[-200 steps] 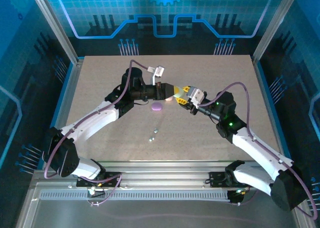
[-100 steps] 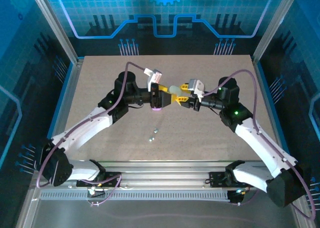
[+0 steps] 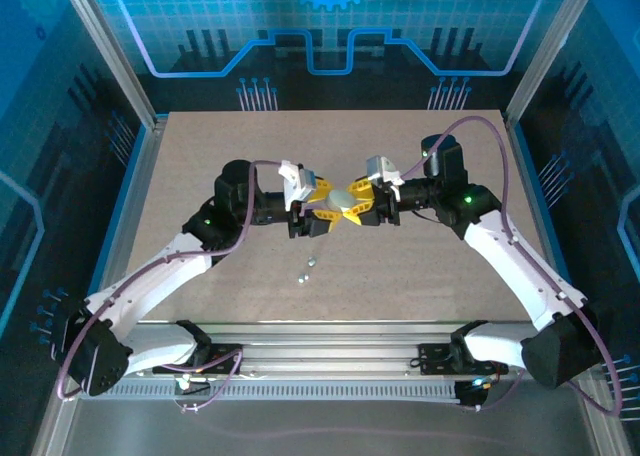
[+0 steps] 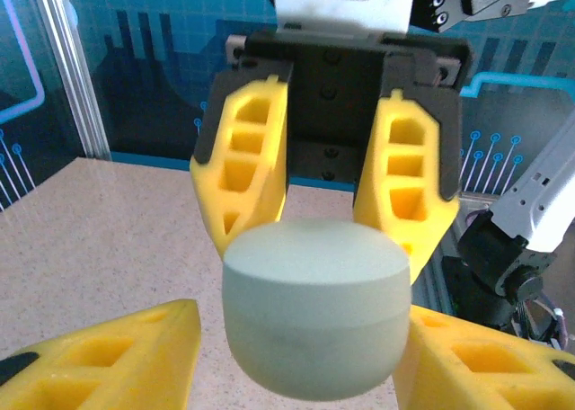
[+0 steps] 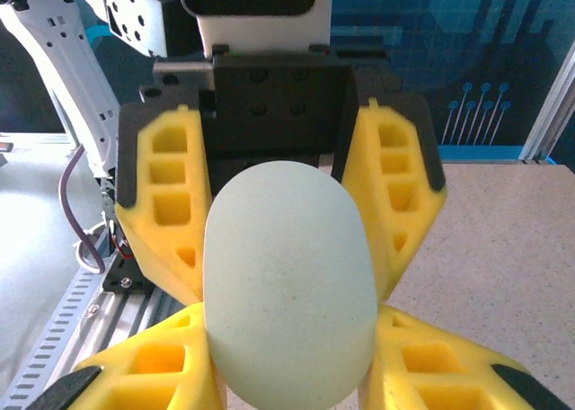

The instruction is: Insert wireless bluetooth earbuds into charging case

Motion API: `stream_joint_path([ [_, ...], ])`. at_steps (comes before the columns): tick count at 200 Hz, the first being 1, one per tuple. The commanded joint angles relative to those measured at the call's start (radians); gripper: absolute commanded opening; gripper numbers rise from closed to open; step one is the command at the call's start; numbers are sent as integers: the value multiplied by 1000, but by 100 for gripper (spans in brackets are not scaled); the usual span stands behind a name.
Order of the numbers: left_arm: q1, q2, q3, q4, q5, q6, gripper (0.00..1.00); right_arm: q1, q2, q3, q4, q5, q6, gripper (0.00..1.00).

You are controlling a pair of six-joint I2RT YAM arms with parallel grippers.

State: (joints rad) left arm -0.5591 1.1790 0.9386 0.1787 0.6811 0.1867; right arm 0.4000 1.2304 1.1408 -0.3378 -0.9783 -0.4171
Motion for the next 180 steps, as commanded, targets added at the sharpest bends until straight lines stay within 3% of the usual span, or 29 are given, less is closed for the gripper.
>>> stream_joint_path([
  [1, 0, -45, -12, -10, -24, 83, 58, -9, 0, 34, -50, -45, -34, 32],
  [86, -3, -5, 23, -38, 23, 36, 59, 7, -11, 9, 20, -6, 1, 33],
  [180, -4, 13, 19, 25, 53, -30, 54, 19, -5, 2, 20, 11, -28, 33],
])
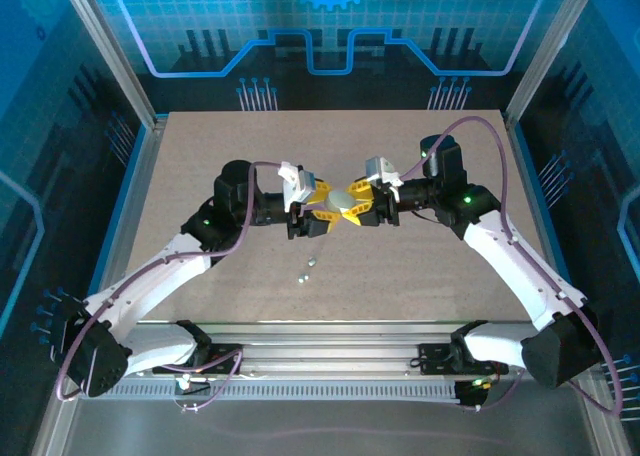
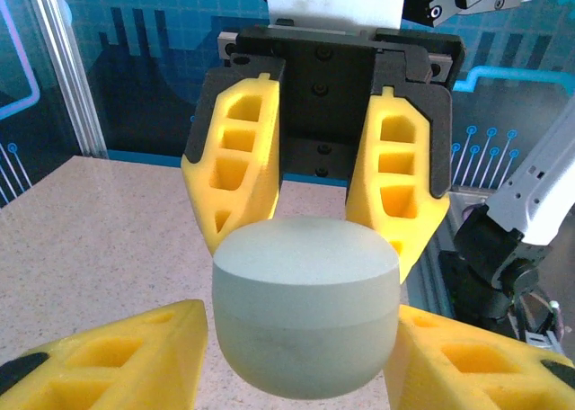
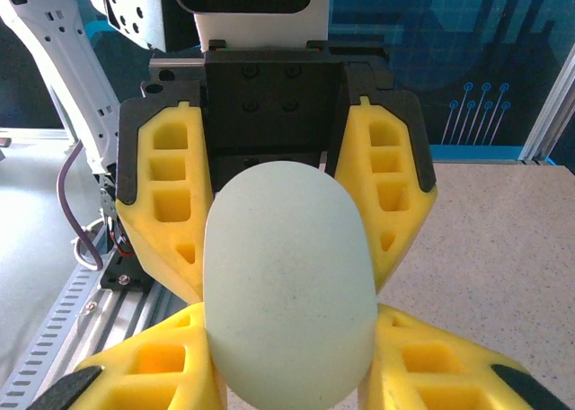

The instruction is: Insert wireless bluetooth earbuds into charging case

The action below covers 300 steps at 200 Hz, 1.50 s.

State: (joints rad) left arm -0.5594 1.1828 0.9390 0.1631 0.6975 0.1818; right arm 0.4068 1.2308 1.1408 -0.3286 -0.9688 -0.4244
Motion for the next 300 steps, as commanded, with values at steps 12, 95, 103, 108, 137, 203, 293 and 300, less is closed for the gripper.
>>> stream_joint_path([
  [12, -4, 5, 15, 53, 39, -29, 54, 13, -5, 2, 6, 10, -28, 33],
  [95, -4, 17, 15, 34, 49, -26, 45, 13, -16, 2, 33, -10, -10, 34],
  [103, -5, 21, 20, 26, 52, -23, 44, 14, -14, 5, 30, -10, -6, 34],
  [108, -5, 24, 23, 17, 52, -21, 44, 13, -14, 5, 30, -15, -4, 34],
  [137, -7, 34, 42, -27, 61, 5, 40, 14, -14, 4, 43, -20, 18, 39],
  [203, -8, 28, 57, -126, 54, 74, 34, -34, 16, 45, -24, -57, 50, 50],
  [293, -8, 20, 37, -64, 89, 28, 34, -36, 1, -9, 112, 127, 146, 47],
  [300, -7, 20, 37, -64, 89, 27, 33, -37, -5, -17, 131, 136, 158, 47],
])
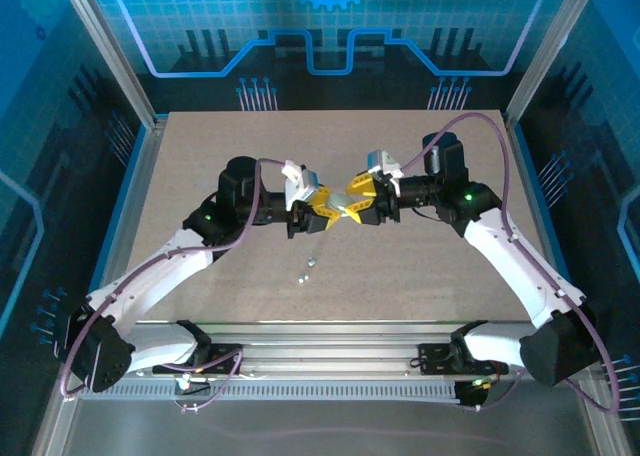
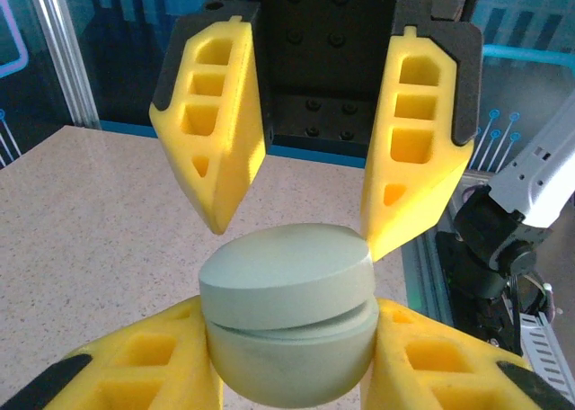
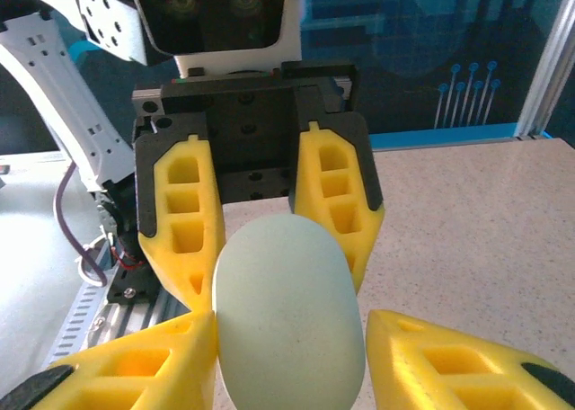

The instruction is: Insert wireless bluetooth earbuds into charging case

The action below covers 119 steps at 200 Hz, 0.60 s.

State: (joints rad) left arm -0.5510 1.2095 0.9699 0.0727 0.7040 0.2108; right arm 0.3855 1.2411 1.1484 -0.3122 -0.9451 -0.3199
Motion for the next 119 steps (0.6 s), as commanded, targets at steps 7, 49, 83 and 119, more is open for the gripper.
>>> stream_joint_path([
  [7, -16, -7, 6, 26, 82, -4, 34, -19, -20, -28, 128, 117, 64, 47],
  [49, -16, -10, 1, 35, 86, -10, 34, -20, -31, -36, 149, 157, 93, 48],
  [83, -16, -10, -9, 52, 84, -20, 33, -22, -47, -50, 176, 191, 117, 48],
  [119, -16, -11, -16, 62, 79, -26, 34, -22, -60, -53, 188, 201, 127, 50],
])
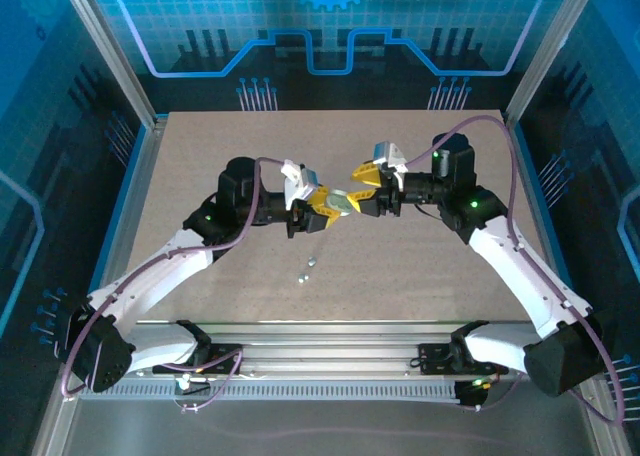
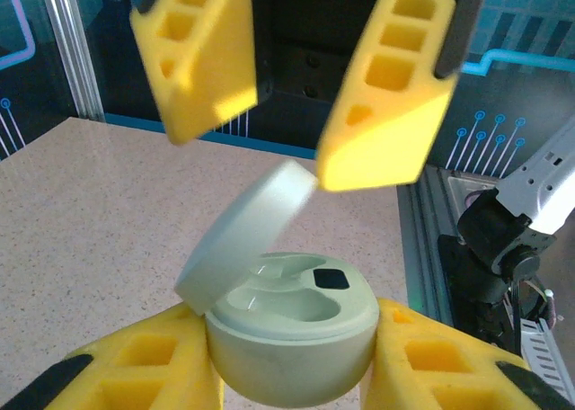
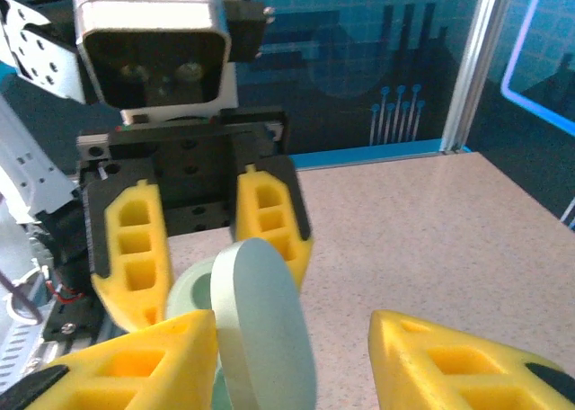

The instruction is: Insert wireless bluetooth earbuds into charging case

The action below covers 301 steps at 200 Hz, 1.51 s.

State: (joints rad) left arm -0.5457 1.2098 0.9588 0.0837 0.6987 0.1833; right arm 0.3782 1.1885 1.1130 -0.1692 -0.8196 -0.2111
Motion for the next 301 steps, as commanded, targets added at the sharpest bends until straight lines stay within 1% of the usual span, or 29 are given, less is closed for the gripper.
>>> stream_joint_path([
  [1, -22, -12, -6, 51, 82, 1, 34, -15, -7, -18, 45, 74, 17, 50],
  [36, -21, -18, -14, 69, 76, -7, 34, -18, -20, -25, 39, 104, 11, 51],
  [53, -21, -18, -17, 80, 75, -10, 34, -18, -19, -21, 33, 156, 31, 51],
  [86, -21, -22, -27, 104, 58, -17, 34, -19, -24, -18, 28, 192, 55, 52],
  [95, -21, -24, -33, 117, 47, -20, 34, -21, -26, -8, 16, 172, 57, 52],
  [115, -21, -25, -43, 139, 28, -29, 34, -23, -34, -1, -1, 62, 21, 53],
  [125, -20, -24, -45, 142, 26, -30, 34, -23, -36, -1, -7, 27, 9, 53],
  [159, -19, -26, -46, 146, 19, -32, 35, -22, -36, 10, -72, 8, -44, 56],
  [171, -21, -30, -48, 150, 15, -31, 34, -22, -36, 10, -87, 20, -57, 56],
  [188, -19, -32, -47, 152, 24, -33, 35, -22, -31, 12, -84, 63, -48, 53],
  [209, -21, -26, -45, 161, 46, -41, 35, -12, -19, 21, -81, 80, -56, 46],
  [217, -20, -22, -40, 157, 59, -44, 35, -9, -13, 31, -82, 65, -57, 40],
  [231, -21, -17, -36, 150, 77, -48, 35, -8, -5, 44, -81, 35, -57, 38],
  [240, -21, -15, -34, 151, 80, -51, 35, -7, 0, 52, -83, 15, -64, 35],
  [263, -21, -13, -31, 147, 86, -54, 35, -5, 16, 76, -113, -14, -81, 35],
  [280, -21, -8, -25, 142, 99, -54, 35, -1, 29, 93, -136, -38, -98, 37],
  [293, -20, -2, -18, 134, 107, -54, 35, 3, 38, 105, -151, -41, -108, 34],
  [301, -22, -2, -16, 132, 112, -54, 35, 6, 44, 115, -164, -37, -118, 34],
])
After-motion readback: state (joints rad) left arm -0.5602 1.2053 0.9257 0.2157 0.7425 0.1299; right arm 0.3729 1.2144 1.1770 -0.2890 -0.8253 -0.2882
